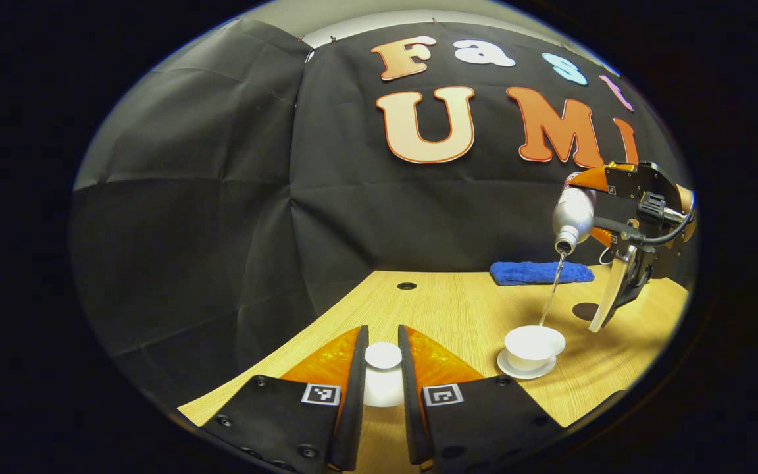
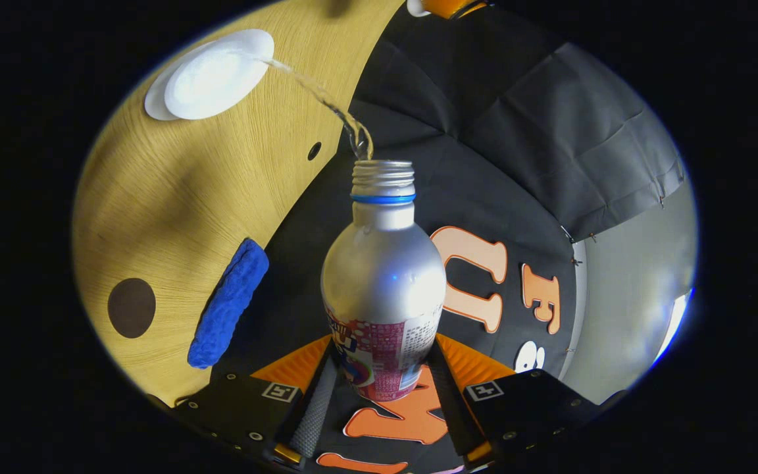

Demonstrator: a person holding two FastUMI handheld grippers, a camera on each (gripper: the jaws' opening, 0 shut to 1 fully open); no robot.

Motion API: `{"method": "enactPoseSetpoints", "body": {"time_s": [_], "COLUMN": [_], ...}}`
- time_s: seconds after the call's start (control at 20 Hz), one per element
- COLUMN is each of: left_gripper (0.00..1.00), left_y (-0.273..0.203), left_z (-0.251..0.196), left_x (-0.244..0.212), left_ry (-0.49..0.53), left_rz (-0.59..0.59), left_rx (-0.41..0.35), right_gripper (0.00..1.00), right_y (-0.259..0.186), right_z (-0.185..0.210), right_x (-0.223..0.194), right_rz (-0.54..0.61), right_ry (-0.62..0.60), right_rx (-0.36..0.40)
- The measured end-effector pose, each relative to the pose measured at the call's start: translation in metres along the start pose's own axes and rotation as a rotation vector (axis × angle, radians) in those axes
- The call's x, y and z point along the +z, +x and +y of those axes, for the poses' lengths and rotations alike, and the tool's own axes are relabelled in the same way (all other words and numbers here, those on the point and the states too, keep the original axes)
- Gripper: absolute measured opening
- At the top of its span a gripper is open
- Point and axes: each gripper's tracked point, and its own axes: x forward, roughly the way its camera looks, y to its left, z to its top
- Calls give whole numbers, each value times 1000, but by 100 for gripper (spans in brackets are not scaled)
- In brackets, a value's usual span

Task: Open the teacup lid with one hand, grasp the water bottle and pour water into the teacup with the other hand; after pouring, place the water bottle on the coaster and then close the teacup lid.

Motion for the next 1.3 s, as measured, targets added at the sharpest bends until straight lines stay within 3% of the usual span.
{"method": "enactPoseSetpoints", "body": {"time_s": [0.9,1.15,1.3], "left_gripper": [32,31,32], "left_y": [-1,-1,0], "left_z": [-8,-13,-18], "left_x": [-5,-2,1], "left_ry": [4,1,-1], "left_rz": [5,-3,-6], "left_rx": [-14,-22,-31], "right_gripper": [77,77,77], "right_y": [-13,-17,-18], "right_z": [30,42,62], "right_x": [50,58,56], "right_rz": [-97,-110,-97], "right_ry": [-75,-15,127], "right_rx": [13,50,143]}}
